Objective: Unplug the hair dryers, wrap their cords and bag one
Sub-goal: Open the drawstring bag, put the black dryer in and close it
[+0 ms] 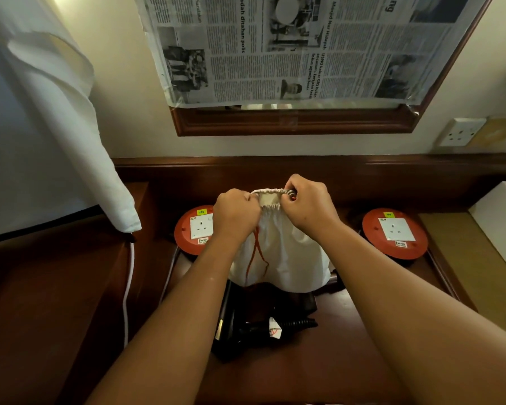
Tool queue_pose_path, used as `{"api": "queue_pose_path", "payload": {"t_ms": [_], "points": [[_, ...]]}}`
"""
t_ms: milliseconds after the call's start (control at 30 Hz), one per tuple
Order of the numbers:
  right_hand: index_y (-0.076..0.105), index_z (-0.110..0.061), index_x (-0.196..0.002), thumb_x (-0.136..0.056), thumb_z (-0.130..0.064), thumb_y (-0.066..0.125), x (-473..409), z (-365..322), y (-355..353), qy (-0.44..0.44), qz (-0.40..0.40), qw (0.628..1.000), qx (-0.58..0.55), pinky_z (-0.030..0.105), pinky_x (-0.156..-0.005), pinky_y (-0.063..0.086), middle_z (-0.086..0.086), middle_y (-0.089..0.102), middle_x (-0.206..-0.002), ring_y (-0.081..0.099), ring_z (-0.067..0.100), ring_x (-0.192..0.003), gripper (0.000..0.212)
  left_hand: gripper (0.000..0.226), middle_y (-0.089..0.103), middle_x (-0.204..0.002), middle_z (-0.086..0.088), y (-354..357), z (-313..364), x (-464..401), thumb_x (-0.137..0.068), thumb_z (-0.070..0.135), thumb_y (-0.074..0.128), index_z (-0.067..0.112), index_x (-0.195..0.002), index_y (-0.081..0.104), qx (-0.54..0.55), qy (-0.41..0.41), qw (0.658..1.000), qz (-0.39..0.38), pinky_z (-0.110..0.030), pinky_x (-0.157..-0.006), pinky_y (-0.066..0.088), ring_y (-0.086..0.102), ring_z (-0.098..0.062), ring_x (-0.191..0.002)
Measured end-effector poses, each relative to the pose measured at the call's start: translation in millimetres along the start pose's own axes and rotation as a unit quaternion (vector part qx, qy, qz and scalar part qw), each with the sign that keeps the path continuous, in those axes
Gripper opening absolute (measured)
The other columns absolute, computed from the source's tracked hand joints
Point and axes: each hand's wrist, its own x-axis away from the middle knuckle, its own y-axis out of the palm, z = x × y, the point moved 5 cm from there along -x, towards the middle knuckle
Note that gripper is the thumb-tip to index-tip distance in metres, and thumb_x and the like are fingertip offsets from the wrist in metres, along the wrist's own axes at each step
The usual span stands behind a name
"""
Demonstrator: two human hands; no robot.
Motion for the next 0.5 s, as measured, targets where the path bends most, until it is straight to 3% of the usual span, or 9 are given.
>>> {"api": "queue_pose_path", "payload": {"t_ms": [133, 300, 500], "points": [[0.057, -0.014, -0.092, -0.091, -0.015, 0.053, 1, -6, 3, -0.019, -0.045, 0.998, 0.048, 0.034, -0.059, 0.052, 0.000, 0.060, -0.076, 0.058, 0.017, -0.067, 0.004, 0.046, 0.043, -0.052, 0.000, 0, -10, 0, -0.094, 0.024, 0.051, 0.015, -0.049, 0.045, 0.005, -0.044, 0.999, 0.017, -0.027, -0.050, 0.027, 0.040, -0.015, -0.051], [0.055, -0.011, -0.085, -0.086, -0.010, 0.048, 6, -3, 4, 0.003, -0.025, 0.999, 0.047, 0.037, -0.054, 0.049, 0.004, 0.059, -0.072, 0.056, 0.020, -0.063, 0.007, 0.045, 0.045, -0.051, 0.000, 1, -18, 4, -0.091, 0.023, 0.052, 0.015, -0.047, 0.046, 0.023, -0.074, 0.997, 0.019, -0.027, -0.053, 0.031, 0.045, -0.022, -0.054], [0.057, -0.010, -0.078, -0.082, -0.006, 0.047, 4, 10, -3, 0.059, -0.002, 0.998, -0.018, 0.032, -0.050, 0.043, 0.006, 0.060, -0.073, 0.051, 0.019, -0.061, 0.011, 0.042, 0.042, -0.052, 0.000, 1, -14, 1, -0.090, 0.022, 0.049, 0.016, -0.049, 0.043, -0.023, -0.027, 0.999, -0.021, -0.026, -0.052, 0.029, 0.042, -0.021, -0.054]]}}
